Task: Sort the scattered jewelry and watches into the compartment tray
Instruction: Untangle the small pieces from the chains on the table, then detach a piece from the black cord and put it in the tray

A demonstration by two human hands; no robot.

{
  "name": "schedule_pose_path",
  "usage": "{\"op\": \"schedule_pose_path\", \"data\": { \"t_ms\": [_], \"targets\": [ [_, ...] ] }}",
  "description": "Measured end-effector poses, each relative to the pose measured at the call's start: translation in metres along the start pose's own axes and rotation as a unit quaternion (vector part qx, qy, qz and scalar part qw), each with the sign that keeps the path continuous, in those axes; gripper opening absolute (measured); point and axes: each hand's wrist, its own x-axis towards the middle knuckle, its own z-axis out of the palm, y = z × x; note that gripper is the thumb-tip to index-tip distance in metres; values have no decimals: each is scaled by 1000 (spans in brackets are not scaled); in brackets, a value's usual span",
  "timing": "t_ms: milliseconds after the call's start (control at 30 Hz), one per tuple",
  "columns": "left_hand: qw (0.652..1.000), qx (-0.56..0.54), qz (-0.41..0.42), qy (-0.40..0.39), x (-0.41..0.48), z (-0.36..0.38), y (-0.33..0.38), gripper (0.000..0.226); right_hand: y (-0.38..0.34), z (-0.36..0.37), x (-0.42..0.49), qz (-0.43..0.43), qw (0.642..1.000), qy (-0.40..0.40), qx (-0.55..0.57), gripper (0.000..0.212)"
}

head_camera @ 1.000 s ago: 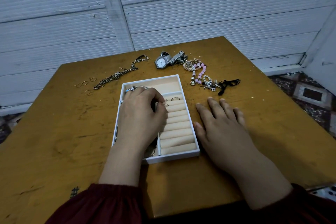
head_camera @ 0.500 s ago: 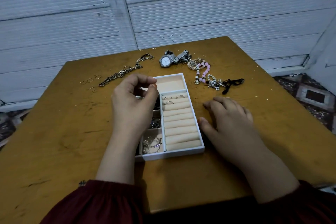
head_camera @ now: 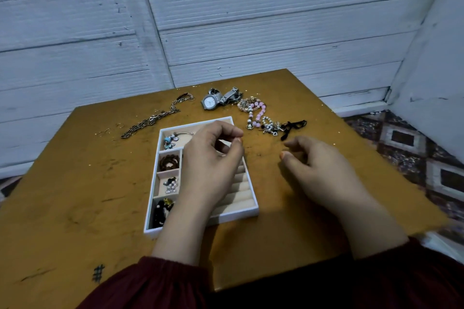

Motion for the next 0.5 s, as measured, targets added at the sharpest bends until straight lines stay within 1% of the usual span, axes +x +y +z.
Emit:
{"op": "schedule_pose_path", "data": {
  "t_ms": [133,267,500],
  "targets": [
    [999,26,21,-37,4,17,7,10,12,-8,9,12,999,46,-11,27],
    [998,30,30,-45,14,31,9,11,20,-15,27,17,995,92,-21,24],
    [994,90,33,-59,53,51,13,18,19,-20,80,26,995,89,-28,28]
  ]
}}
